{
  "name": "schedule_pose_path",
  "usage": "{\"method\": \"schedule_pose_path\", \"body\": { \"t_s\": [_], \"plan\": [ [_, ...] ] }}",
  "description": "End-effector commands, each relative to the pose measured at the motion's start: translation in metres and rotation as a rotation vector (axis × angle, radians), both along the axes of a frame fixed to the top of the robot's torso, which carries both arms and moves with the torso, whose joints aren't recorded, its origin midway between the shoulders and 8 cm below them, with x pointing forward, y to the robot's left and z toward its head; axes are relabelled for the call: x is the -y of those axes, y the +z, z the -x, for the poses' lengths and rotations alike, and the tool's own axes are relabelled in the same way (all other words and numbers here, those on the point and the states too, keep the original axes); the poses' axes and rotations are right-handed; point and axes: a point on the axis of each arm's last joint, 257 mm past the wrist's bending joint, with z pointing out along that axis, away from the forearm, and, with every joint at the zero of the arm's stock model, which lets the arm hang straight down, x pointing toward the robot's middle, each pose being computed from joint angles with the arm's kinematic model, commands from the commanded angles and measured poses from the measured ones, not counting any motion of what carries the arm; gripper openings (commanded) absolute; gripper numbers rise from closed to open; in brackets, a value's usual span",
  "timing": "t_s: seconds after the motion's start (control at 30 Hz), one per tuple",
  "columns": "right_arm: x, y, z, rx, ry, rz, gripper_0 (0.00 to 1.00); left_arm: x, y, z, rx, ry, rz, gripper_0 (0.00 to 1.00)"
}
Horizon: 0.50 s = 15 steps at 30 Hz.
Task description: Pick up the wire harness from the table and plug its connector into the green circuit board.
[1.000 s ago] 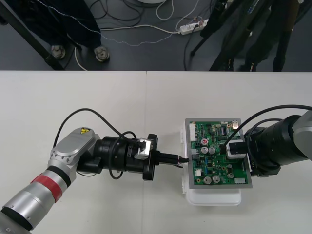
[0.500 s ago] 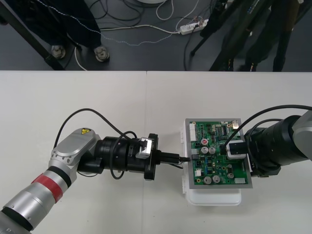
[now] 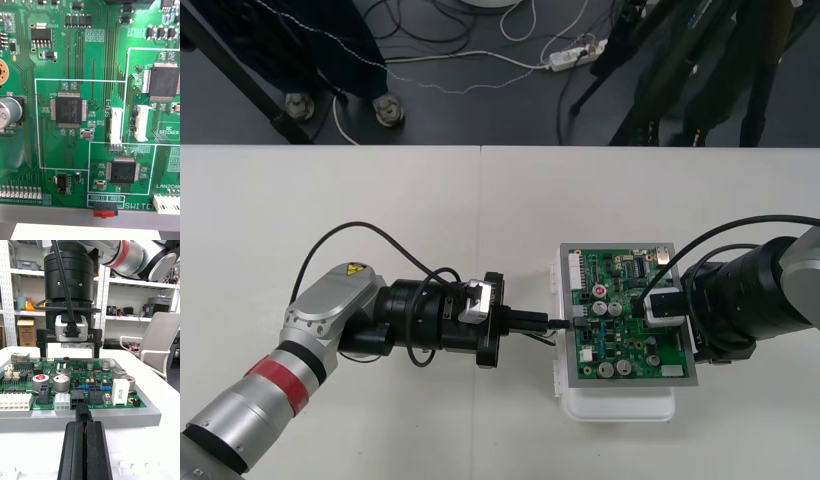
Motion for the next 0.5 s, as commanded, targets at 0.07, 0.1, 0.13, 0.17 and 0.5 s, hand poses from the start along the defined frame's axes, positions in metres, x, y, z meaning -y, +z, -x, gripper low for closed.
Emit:
{"method": "schedule_pose_path", "body": {
  "t_s": [0.07,0.1,0.13,0.17,0.5],
  "plan": [
    [-0.0101,0.0094,-0.0005,0.015,0.072,0.012,1.0,0.0179,0.0142,0.0033,-0.052,-0.009,0.032,0.0],
    [-0.0096,0.0099,-0.0012,0.017,0.07,0.013,1.0,0.0187,0.0149,0.0033,-0.051,-0.009,0.033,0.0],
    [-0.0101,0.01,-0.0012,0.018,0.071,0.011,1.0,0.0191,0.0149,0.0038,-0.053,-0.01,0.034,0.0],
    [-0.0101,0.0094,-0.0005,0.015,0.072,0.012,1.0,0.02,0.0157,0.0042,-0.05,-0.011,0.037,0.0],
    [-0.0088,0.0097,-0.0009,0.016,0.071,0.016,1.0,0.0223,0.0162,0.0052,-0.046,-0.013,0.041,0.0]
  ]
}}
